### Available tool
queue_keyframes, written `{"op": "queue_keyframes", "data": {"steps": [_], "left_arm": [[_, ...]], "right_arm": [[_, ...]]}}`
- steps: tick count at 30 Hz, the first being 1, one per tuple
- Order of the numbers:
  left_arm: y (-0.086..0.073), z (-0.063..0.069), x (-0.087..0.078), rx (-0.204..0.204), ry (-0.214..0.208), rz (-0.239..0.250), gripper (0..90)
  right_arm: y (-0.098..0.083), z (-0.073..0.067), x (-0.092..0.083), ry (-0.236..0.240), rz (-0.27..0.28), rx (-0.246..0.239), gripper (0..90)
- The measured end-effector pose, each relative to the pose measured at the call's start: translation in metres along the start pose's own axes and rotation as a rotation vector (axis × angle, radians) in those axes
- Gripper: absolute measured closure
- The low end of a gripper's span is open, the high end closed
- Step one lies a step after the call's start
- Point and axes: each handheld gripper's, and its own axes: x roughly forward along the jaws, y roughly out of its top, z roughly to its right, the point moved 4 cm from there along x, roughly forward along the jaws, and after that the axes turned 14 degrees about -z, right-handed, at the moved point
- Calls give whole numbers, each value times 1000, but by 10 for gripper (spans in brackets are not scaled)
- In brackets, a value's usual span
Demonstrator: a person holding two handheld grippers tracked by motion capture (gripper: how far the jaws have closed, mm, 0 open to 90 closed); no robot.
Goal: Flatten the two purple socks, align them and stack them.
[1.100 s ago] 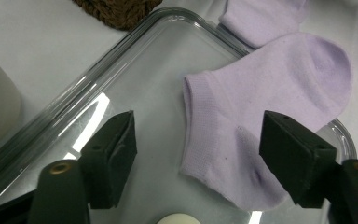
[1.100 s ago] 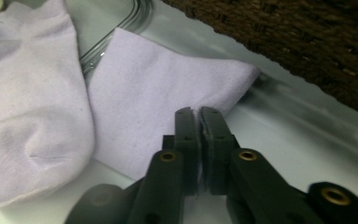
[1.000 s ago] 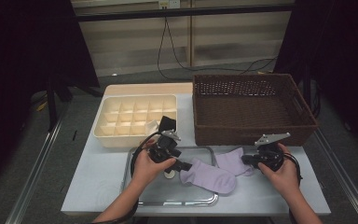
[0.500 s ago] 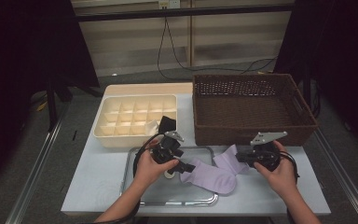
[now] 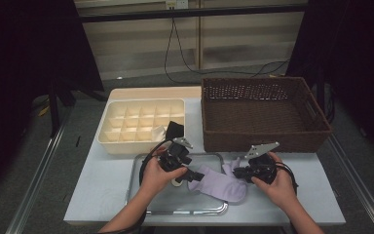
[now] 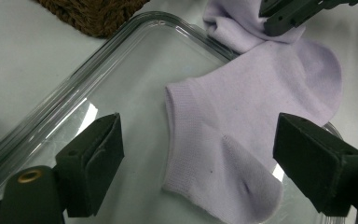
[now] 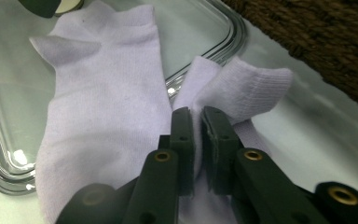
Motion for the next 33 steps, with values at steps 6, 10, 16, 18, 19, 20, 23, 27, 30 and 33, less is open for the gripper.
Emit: {"op": "queue_keyframes", "data": {"steps": [6, 10, 16, 18, 19, 20, 23, 27, 30, 33], "left_arm": [[0, 0, 0, 8, 1, -3, 152], [1, 1, 1, 0, 11, -1, 147], [1, 1, 0, -5, 4, 10, 146], [1, 1, -1, -2, 3, 8, 144], [1, 1, -1, -2, 1, 7, 144], [1, 1, -1, 0, 1, 9, 144], [2, 2, -2, -2, 1, 16, 143], [2, 2, -2, -3, 4, 14, 143], [2, 2, -1, -3, -6, 13, 139], [2, 1, -1, 3, -8, 5, 138]], "right_arm": [[-2, 6, -8, 6, 33, 24, 796], [-4, 6, -5, 14, 23, 24, 864], [1, 2, -5, 3, 36, 32, 884], [3, 2, -5, 7, 45, 32, 884], [5, 2, -5, 1, 51, 34, 884], [6, 1, -5, 5, 51, 31, 883], [11, -4, -5, 10, 64, 20, 883], [20, -13, 0, 5, 52, -7, 883], [23, -16, 6, 2, 33, -15, 883], [27, -19, 9, 3, 29, -16, 881]]}}
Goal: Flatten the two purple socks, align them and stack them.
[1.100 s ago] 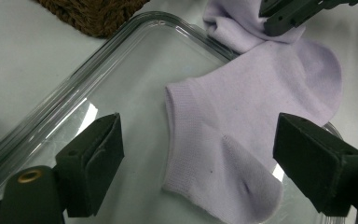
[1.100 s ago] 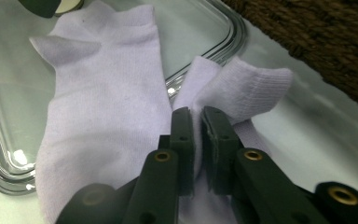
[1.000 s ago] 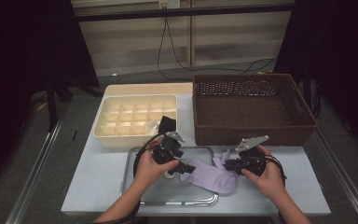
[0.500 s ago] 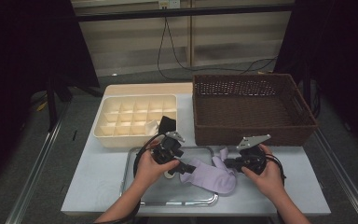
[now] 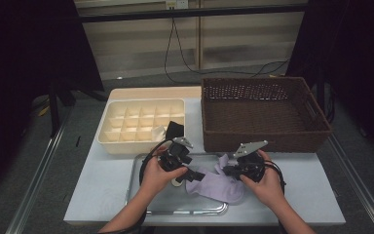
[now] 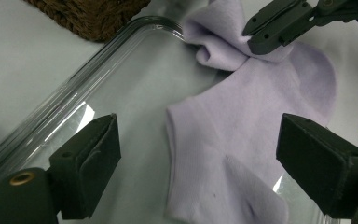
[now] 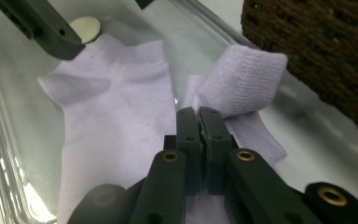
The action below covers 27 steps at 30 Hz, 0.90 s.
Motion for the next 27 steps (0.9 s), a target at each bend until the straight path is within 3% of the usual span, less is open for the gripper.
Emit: {"op": "queue_keyframes", "data": {"steps": [1, 4, 12, 15, 23, 27], "left_arm": [[0, 0, 0, 1, 15, -4, 138], [0, 0, 3, -5, 6, -1, 136], [0, 2, 5, -5, 12, -13, 136], [0, 2, 6, -12, 5, -5, 136], [0, 1, 4, -11, 10, 0, 136], [0, 0, 3, -10, 12, -2, 136]], "right_arm": [[2, -1, 0, 13, 7, -9, 879], [7, -5, 2, 12, -1, -20, 870], [11, -11, 11, 29, -6, -32, 732], [11, -11, 7, 22, -2, -35, 700], [5, 3, -13, -13, 19, 12, 603], [-5, 17, -20, -7, 39, 81, 606]]}}
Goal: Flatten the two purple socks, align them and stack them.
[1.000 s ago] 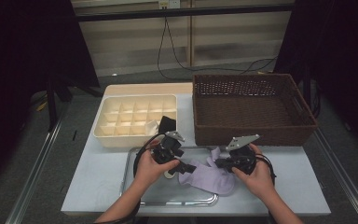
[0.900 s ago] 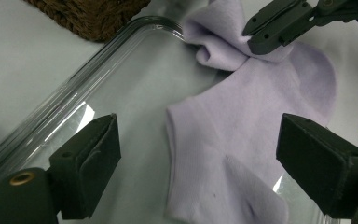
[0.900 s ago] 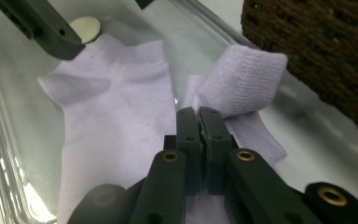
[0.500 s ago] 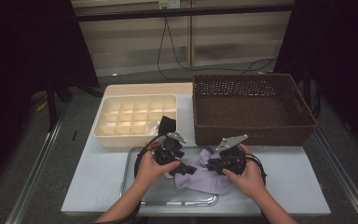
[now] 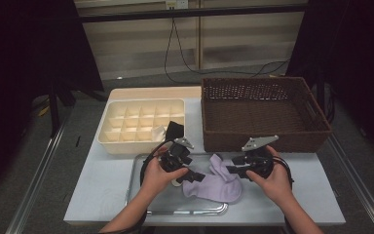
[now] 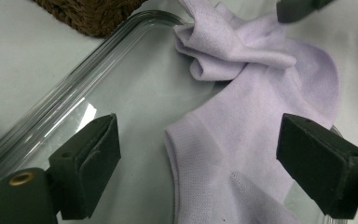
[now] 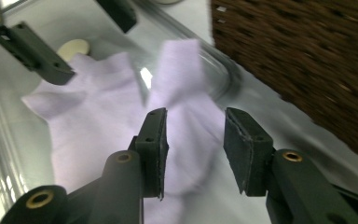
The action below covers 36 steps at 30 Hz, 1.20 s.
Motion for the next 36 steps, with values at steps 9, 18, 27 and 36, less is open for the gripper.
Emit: {"op": "queue_keyframes", "data": {"steps": [9, 18, 27, 36], "left_arm": [[0, 0, 0, 12, 13, -7, 136], [1, 2, -2, 9, 14, 4, 136], [1, 3, -4, 24, -2, 4, 166], [3, 3, -2, 21, -4, 2, 249]], "right_arm": [[-23, 25, 5, -32, -37, 82, 698], [-7, 2, 16, 18, -21, 12, 685], [4, -23, 22, 37, -25, -97, 785], [6, -36, 32, 72, -45, -139, 878]]}}
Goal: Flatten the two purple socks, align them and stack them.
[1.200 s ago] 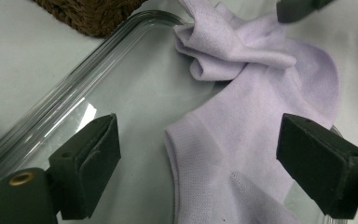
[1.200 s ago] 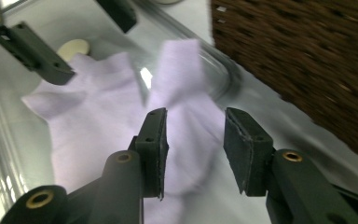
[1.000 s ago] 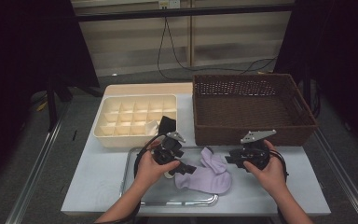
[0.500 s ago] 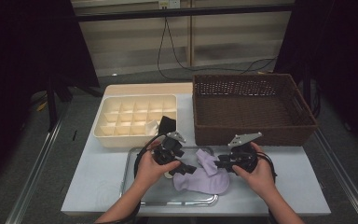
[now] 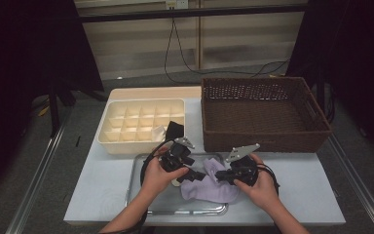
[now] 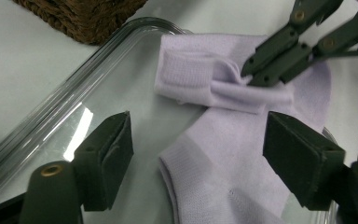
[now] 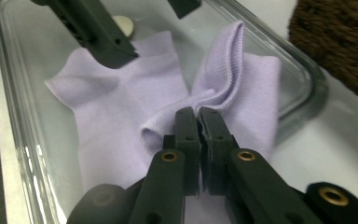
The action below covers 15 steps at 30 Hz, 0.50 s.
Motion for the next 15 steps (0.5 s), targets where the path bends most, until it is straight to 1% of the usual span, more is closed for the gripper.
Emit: {"op": "queue_keyframes", "data": {"steps": [1, 4, 5, 6, 7, 8, 9, 10, 11, 13, 14, 15], "left_arm": [[0, 0, 0, 1, 11, -7, 266], [0, 0, 0, -6, 1, 6, 309], [0, 0, 0, -5, 7, 1, 311], [0, 0, -1, -5, 12, -3, 335], [0, -1, -2, 5, 17, -3, 352], [0, -1, -2, -2, 10, 2, 358], [1, -2, -3, -7, 22, 6, 379], [2, -1, -3, -19, 21, 19, 393], [3, -2, -3, -9, 16, 21, 403], [4, -2, -2, -2, 23, 13, 473], [5, -2, -1, -3, 27, 15, 485], [5, -1, 0, 1, 21, 3, 516]], "right_arm": [[0, -1, 1, 5, -2, -6, 879], [4, -7, 4, 17, 4, -24, 869], [5, -9, 6, 21, 8, -32, 862], [6, -11, 7, 28, 3, -33, 861], [6, -12, 8, 33, -7, -44, 861], [6, -14, 9, 26, -22, -49, 859], [5, -14, 11, 20, -29, -63, 851], [5, -15, 12, 26, -33, -62, 846], [5, -16, 12, 22, -36, -62, 844], [5, -16, 13, 23, -40, -63, 845], [6, -17, 13, 27, -38, -56, 844], [6, -16, 13, 26, -33, -60, 842]]}}
